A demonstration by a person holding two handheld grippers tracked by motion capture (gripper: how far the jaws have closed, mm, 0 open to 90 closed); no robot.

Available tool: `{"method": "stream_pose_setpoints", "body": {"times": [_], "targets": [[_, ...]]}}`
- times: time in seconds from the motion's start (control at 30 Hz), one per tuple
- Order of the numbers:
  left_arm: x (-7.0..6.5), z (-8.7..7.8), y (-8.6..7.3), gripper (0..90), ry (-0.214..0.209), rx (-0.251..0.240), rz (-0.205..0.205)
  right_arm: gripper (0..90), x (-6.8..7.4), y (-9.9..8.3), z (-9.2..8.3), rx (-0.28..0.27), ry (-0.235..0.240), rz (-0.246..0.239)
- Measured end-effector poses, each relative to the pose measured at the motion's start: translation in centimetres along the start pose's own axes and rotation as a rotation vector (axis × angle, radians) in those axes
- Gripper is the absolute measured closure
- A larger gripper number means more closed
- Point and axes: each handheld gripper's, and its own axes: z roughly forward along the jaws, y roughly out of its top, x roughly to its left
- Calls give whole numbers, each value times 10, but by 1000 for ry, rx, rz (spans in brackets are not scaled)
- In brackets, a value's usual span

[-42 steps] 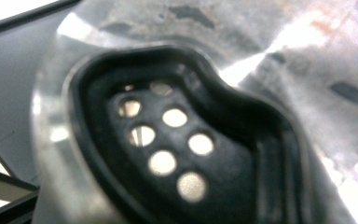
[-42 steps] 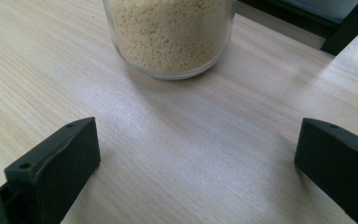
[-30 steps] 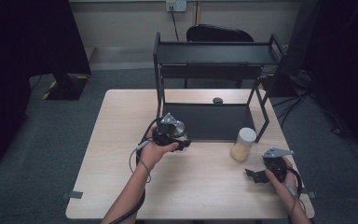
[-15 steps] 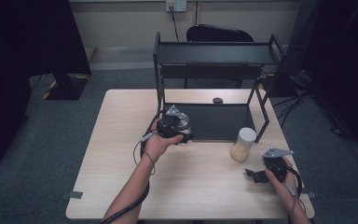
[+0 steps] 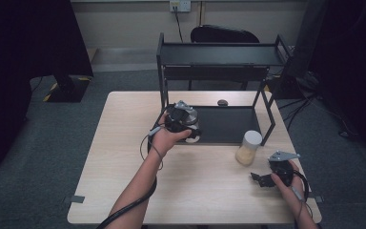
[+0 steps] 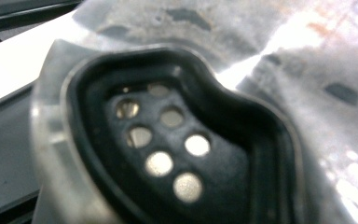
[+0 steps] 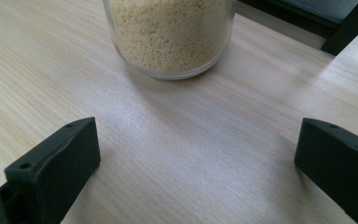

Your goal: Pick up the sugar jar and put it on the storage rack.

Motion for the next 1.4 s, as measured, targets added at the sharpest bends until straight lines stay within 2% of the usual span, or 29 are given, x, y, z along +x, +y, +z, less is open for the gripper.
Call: {"method": "stream_pose_setpoints", "body": {"times": [0.2, 0.37, 1.4], "targets": [[2, -2, 9, 298, 0, -1, -1, 0, 0, 0, 0, 0, 0, 0], [1, -3, 23, 298, 6, 13, 17, 0, 0, 0, 0, 0, 0, 0], [4, -17, 89, 299, -11, 37, 40, 0, 0, 0, 0, -1, 0, 1]]}}
